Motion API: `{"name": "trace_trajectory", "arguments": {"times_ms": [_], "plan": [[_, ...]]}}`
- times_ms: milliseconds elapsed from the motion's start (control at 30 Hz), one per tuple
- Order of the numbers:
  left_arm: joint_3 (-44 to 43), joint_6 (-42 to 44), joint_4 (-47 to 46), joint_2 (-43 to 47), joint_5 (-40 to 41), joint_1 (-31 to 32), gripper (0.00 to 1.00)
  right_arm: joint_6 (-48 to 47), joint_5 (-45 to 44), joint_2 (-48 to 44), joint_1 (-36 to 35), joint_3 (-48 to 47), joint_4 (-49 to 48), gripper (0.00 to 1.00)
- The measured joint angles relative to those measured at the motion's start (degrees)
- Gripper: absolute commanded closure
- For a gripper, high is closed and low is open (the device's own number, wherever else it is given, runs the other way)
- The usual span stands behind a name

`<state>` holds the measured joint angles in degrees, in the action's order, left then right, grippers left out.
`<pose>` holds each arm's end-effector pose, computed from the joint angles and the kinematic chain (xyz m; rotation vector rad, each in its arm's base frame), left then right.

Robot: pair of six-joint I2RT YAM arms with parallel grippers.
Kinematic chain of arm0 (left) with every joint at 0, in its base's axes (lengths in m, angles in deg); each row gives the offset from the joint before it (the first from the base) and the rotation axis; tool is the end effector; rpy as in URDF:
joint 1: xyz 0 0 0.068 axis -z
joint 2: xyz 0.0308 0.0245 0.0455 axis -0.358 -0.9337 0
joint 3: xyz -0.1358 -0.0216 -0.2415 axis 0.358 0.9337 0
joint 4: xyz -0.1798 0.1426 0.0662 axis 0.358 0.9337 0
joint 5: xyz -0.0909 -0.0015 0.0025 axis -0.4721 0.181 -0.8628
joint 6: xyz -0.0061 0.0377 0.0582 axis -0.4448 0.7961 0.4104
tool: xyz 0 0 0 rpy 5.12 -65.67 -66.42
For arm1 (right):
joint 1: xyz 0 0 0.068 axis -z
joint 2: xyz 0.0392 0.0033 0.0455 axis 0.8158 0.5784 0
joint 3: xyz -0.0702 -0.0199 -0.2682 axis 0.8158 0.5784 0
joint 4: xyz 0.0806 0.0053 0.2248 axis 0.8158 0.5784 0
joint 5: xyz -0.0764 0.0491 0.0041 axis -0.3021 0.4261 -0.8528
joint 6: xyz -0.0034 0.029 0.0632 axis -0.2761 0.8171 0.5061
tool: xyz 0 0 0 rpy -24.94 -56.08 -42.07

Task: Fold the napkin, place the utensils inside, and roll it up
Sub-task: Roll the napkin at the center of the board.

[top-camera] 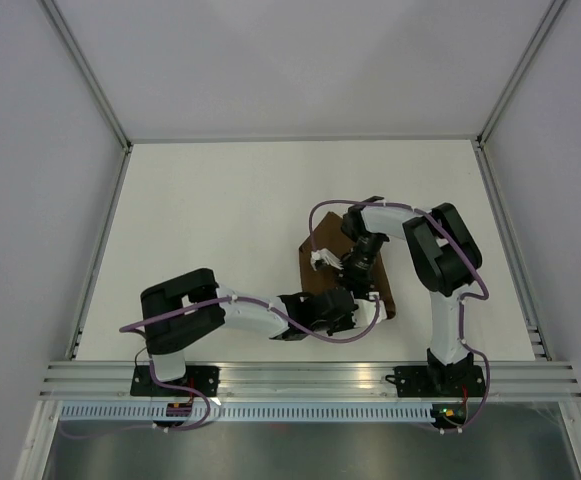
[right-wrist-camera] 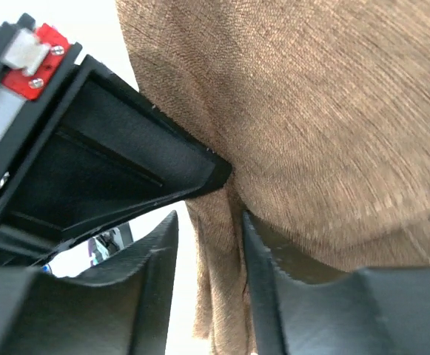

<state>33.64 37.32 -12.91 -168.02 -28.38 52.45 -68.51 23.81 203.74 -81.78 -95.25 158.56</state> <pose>0.1113 -0.3491 0.1500 1.5533 1.6645 -0.3908 0.2452 0.1649 0.1337 1.6883 -2.0712 -1.0785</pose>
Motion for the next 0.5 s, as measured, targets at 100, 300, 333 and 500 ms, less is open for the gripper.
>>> {"name": "trace_trajectory", "arguments": {"times_ms": [100,300,333,500], "plan": [[-0.7,-0.1,1.0,-0.1,-1.7,-0.8,0.98,0.0,0.0,-1.8,1.0,0.0,-0.9,0.46],[-2.1,-0.7,3.4,-0.2,-6.2,-2.8,0.98,0.1,0.1,-6.3,4.4,-0.4,-4.0,0.43],[-2.3,-1.0,3.8,-0.2,-7.0,-3.1,0.98,0.2,0.2,-7.0,4.9,-0.5,-4.3,0.43],[-3.2,-2.3,5.2,-0.4,-10.6,-4.7,0.98,1.7,1.1,-10.0,6.6,-0.5,-5.7,0.43]]}}
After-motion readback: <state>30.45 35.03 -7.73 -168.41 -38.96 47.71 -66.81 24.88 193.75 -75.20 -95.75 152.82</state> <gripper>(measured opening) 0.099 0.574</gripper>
